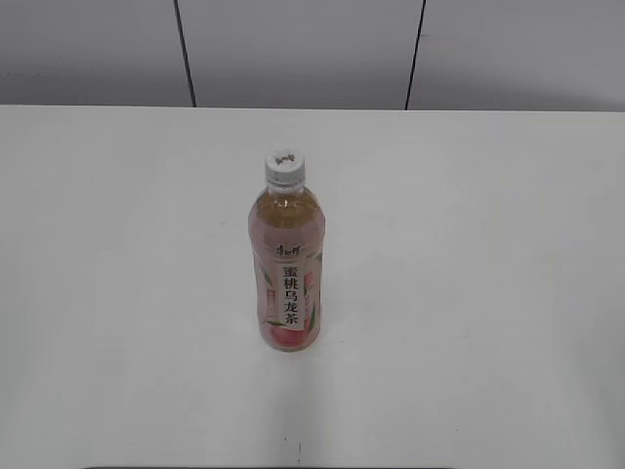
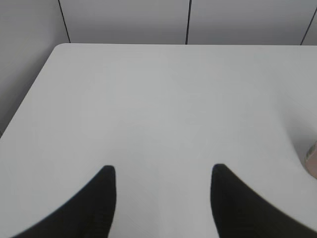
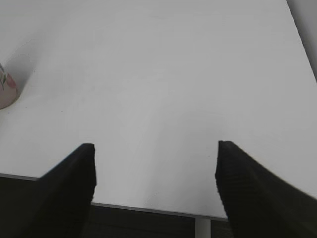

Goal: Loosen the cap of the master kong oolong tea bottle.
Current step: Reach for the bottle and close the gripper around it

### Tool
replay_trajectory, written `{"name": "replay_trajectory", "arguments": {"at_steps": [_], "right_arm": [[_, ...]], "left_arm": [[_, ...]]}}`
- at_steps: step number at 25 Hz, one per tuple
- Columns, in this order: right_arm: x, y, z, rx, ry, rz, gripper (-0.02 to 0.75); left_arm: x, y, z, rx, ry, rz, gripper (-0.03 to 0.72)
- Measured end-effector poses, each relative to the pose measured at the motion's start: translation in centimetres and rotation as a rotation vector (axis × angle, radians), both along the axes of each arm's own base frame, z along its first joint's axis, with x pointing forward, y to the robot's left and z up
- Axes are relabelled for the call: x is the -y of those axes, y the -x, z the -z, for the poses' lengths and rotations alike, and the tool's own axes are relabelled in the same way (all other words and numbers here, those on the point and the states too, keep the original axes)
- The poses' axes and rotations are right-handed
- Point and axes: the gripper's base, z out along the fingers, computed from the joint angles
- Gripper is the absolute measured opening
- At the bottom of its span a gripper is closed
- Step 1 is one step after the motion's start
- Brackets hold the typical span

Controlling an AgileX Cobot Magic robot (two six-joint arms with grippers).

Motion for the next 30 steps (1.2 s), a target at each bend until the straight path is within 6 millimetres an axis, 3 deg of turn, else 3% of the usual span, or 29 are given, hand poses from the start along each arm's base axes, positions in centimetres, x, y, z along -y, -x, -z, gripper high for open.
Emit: {"name": "replay_trajectory", "arguments": {"at_steps": [10, 17, 23, 30], "right_arm": [[0.0, 0.0, 0.0, 0.0, 0.0, 0.0, 0.572], [0.0, 0.0, 0.0, 0.0, 0.0, 0.0, 0.572], [0.0, 0.0, 0.0, 0.0, 0.0, 0.0, 0.572], [0.0, 0.0, 0.0, 0.0, 0.0, 0.0, 0.572]], "left_arm": [[0.1, 0.0, -0.1, 0.01, 0.005, 0.005, 0.373], [0.4, -1.8, -4.2, 0.361, 0.0, 0.037, 0.371], [0.9, -7.3, -5.3, 0.421, 0.053, 0.071, 0.37], [1.3, -16.2, -4.1, 0.389, 0.1, 0.067, 0.368]]}}
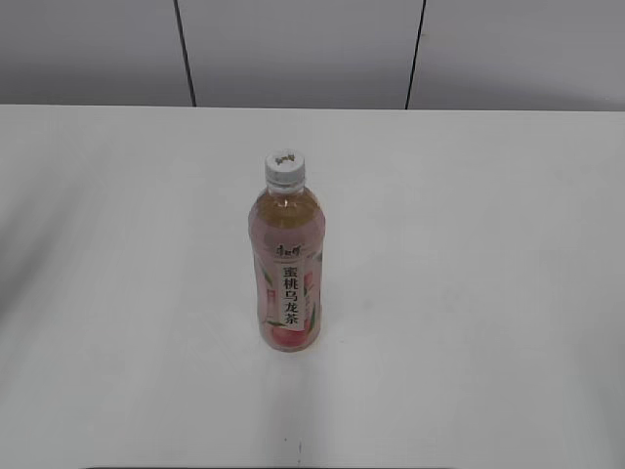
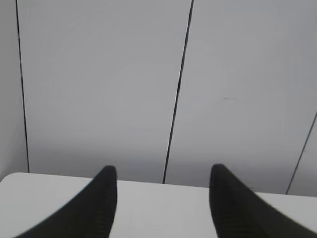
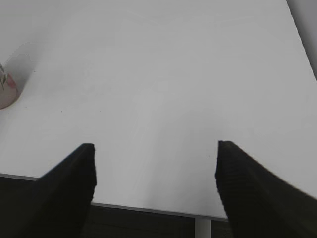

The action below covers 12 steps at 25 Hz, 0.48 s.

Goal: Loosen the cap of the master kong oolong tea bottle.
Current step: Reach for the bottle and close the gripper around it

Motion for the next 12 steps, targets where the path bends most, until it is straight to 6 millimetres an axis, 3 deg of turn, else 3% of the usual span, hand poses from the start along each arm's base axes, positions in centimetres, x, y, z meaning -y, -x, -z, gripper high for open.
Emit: {"name": "replay_trajectory", "arguments": {"at_steps": [2, 6, 12], "right_arm": [[0.0, 0.0, 0.0, 0.0, 0.0, 0.0, 0.572], [0.0, 0.0, 0.0, 0.0, 0.0, 0.0, 0.572], [0.0, 0.0, 0.0, 0.0, 0.0, 0.0, 0.572]], "left_arm": [[0.1, -3.2, 1.3, -0.021, 0.0, -0.003, 0.368], [0.2, -7.6, 3.8, -0.001, -0.001, -0.009, 0.368], [0.4, -12.4, 9.8, -0.104, 0.084, -0.011, 0.368]]}}
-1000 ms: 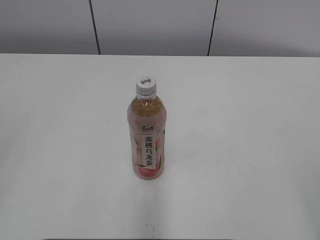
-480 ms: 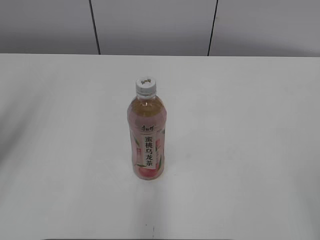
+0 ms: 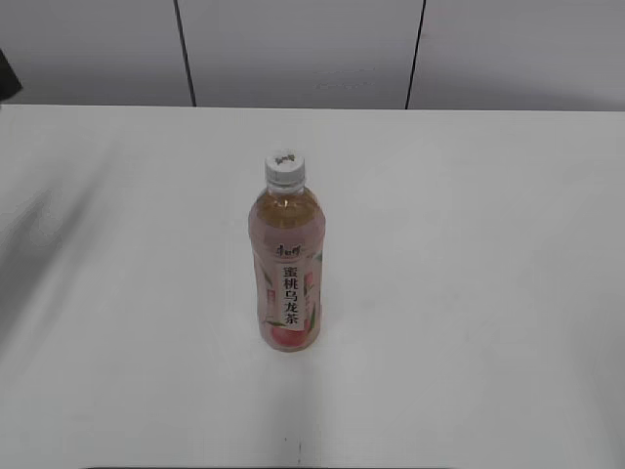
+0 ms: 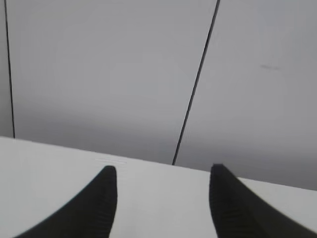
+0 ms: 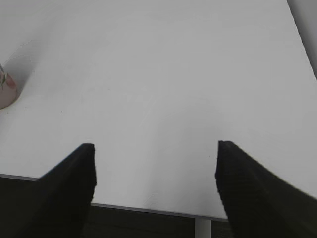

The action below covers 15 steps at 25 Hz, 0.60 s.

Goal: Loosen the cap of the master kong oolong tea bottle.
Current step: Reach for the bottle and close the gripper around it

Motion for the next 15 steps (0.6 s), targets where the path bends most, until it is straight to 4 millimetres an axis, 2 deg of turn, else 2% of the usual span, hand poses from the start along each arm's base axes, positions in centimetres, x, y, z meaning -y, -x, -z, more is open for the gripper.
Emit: {"name": "replay_trajectory", "arguments": {"at_steps": [3, 6, 8, 11, 15], "right_arm": [[0.0, 0.0, 0.0, 0.0, 0.0, 0.0, 0.572], [0.0, 0.0, 0.0, 0.0, 0.0, 0.0, 0.572], [0.0, 0.0, 0.0, 0.0, 0.0, 0.0, 0.572], [0.0, 0.0, 0.0, 0.0, 0.0, 0.0, 0.572], [0.0, 0.0, 0.0, 0.0, 0.0, 0.0, 0.572]], "left_arm": [[0.6, -1.2, 2.3, 0.005, -0.028, 0.063, 0.368], [1.6, -1.3, 4.6, 0.057, -0.066, 0.17, 0.368], [2.2, -0.7, 6.3, 0.064, -0.075, 0.249, 0.368], [3.2, 1.0, 9.0, -0.015, -0.094, 0.379, 0.368], [5.1, 3.4, 10.3, -0.066, -0.154, 0.645, 0.368]]}}
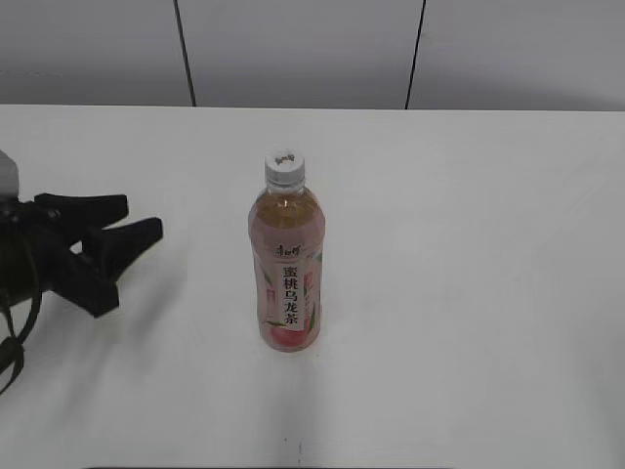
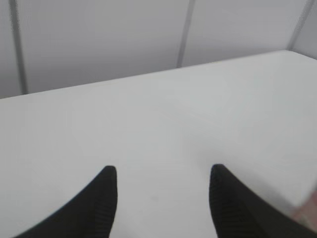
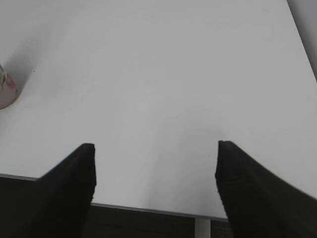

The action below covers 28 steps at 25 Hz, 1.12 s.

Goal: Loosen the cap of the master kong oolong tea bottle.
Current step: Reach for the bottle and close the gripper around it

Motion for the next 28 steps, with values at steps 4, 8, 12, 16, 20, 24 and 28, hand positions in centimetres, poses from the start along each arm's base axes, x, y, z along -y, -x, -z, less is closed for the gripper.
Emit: {"name": "replay_trajectory", "arguments": {"at_steps": [4, 8, 12, 16, 20, 24, 28], "right_arm": [[0.0, 0.0, 0.0, 0.0, 0.0, 0.0, 0.572], [0.0, 0.0, 0.0, 0.0, 0.0, 0.0, 0.572], [0.0, 0.0, 0.0, 0.0, 0.0, 0.0, 0.572], [0.0, 0.0, 0.0, 0.0, 0.0, 0.0, 0.572], [0.0, 0.0, 0.0, 0.0, 0.0, 0.0, 0.572], [0.0, 0.0, 0.0, 0.0, 0.0, 0.0, 0.572], [0.0, 0.0, 0.0, 0.0, 0.0, 0.0, 0.572]], "left_arm": [[1.2, 1.3, 0.3, 0.004, -0.041, 0.203, 0.367], [1.7, 1.9, 0.4, 0.005, -0.06, 0.292, 0.407], [1.8, 2.1, 0.4, 0.006, -0.067, 0.32, 0.589], [2.4, 2.0, 0.3, 0.009, -0.055, 0.305, 0.658], [4.0, 1.8, -0.1, 0.04, -0.052, 0.359, 0.66], [5.3, 1.5, -0.6, 0.068, -0.042, 0.391, 0.657], [6.7, 1.0, -0.6, 0.086, -0.033, 0.429, 0.645]]}}
